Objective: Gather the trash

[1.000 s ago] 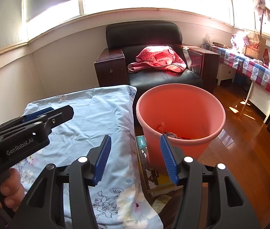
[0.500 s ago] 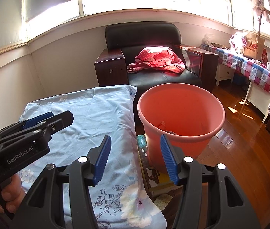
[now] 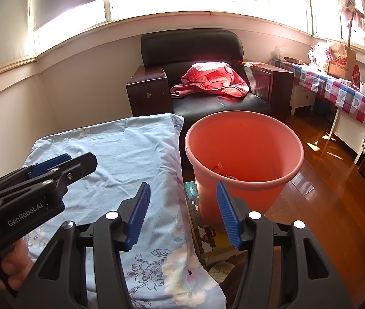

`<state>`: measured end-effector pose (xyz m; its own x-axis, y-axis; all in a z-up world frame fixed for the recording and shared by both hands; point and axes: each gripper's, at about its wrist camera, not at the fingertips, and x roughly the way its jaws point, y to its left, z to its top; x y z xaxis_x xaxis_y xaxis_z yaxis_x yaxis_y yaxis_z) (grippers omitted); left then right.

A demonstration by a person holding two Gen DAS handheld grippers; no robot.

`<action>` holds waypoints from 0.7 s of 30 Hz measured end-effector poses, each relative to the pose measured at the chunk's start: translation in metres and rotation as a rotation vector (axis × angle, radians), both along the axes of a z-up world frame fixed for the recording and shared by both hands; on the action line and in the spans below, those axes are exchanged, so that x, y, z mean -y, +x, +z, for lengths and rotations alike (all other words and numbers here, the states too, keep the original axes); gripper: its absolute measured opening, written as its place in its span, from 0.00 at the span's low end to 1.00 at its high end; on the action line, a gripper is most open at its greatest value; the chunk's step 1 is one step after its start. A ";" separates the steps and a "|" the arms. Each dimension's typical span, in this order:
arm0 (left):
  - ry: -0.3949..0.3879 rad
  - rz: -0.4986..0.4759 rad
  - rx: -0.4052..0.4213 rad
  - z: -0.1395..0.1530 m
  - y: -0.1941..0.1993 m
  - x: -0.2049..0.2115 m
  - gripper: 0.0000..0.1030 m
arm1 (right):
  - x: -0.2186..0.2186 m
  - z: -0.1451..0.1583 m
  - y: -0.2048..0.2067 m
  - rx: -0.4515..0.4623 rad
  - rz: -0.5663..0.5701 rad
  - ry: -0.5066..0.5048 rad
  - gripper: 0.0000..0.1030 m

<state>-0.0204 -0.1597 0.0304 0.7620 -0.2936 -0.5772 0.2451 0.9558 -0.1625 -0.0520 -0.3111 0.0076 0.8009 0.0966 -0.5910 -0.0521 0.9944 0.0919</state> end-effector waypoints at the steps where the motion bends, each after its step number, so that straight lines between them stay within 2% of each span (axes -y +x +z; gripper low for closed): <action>1: 0.000 -0.001 0.000 -0.001 -0.001 0.000 0.48 | 0.001 0.000 0.000 -0.001 -0.001 0.001 0.53; 21: 0.006 -0.005 -0.007 -0.006 -0.007 0.003 0.48 | 0.007 -0.003 0.002 -0.008 -0.008 0.009 0.53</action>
<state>-0.0271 -0.1627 0.0245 0.7566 -0.2941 -0.5841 0.2490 0.9554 -0.1585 -0.0504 -0.3178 0.0050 0.7970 0.0955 -0.5964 -0.0434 0.9939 0.1012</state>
